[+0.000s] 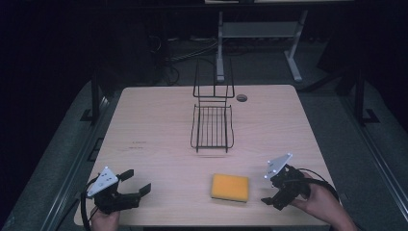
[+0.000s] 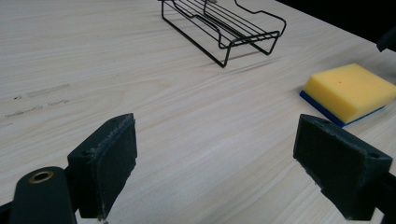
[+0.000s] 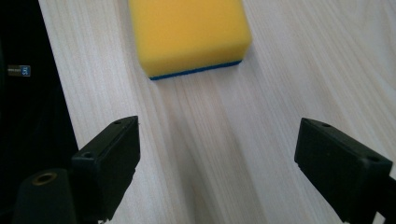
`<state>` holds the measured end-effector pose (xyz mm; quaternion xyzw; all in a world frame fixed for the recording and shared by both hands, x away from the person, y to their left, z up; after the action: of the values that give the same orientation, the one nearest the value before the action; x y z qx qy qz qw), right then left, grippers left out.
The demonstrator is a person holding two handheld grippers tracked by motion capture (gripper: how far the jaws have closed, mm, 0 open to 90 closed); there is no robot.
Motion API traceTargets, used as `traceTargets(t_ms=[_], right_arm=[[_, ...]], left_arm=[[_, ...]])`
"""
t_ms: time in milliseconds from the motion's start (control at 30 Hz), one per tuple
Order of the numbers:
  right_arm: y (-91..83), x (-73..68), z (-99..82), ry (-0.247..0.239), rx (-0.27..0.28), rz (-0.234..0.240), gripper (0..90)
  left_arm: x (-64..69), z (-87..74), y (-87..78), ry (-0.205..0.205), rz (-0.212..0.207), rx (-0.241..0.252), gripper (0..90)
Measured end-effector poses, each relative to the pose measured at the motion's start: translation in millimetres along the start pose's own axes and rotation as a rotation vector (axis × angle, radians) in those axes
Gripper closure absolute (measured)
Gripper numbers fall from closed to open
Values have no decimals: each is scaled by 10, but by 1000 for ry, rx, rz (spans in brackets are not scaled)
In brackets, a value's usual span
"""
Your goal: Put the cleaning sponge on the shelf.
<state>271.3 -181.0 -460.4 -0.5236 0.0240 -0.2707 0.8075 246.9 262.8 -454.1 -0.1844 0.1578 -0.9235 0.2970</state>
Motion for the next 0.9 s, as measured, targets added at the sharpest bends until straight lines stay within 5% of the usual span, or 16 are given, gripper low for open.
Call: traceTargets(t_ms=[900], right_arm=[[76, -112, 294, -69, -8, 35, 140]], left_arm=[[11, 3, -1, 2, -4, 3, 128]])
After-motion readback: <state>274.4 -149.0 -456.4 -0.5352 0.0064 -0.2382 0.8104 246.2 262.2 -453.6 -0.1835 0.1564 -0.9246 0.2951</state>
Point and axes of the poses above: each handheld gripper's, and its own axes: y roughly forward along the jaws, z roughly out of its top, x roughly to its right, the point moved 5 cm from there along y, roughly forward along the jaws, and after that the axes turned 15 degrees about -z, right-handed, at the moved point
